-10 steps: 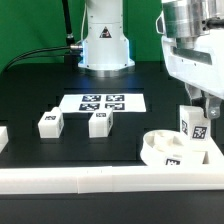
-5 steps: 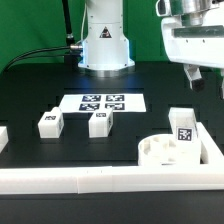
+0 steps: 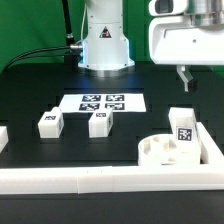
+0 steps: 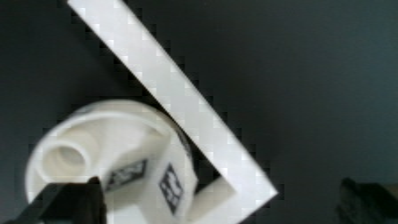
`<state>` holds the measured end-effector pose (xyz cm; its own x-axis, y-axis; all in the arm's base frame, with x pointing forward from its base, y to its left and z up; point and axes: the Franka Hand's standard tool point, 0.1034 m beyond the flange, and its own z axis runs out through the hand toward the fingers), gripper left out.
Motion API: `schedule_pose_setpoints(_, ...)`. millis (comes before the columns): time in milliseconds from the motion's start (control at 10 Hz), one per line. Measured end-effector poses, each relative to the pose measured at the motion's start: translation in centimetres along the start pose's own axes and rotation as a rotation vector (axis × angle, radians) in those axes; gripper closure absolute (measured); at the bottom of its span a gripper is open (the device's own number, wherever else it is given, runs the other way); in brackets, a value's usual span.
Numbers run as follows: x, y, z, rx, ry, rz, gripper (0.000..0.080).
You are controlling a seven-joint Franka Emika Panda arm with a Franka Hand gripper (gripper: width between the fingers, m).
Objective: Assemble stool
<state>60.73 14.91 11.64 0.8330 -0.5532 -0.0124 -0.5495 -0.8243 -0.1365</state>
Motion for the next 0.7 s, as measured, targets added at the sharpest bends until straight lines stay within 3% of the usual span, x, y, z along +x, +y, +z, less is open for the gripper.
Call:
schedule_pose_setpoints(200, 0.0, 0.1, 0.1, -0.002, -0.001, -0.106, 0.0151)
schedule_pose_setpoints(300, 0.0, 0.4, 0.1, -0.016, -0.010, -0.257, 0.0151)
schedule_pose_setpoints(400, 0.6, 1.1, -0.1, -0.040, -0.031, -0.449, 0.0151)
schedule_pose_setpoints(700, 3.2, 2.6, -1.0, -0.040, -0.026, -0.840, 0.0151)
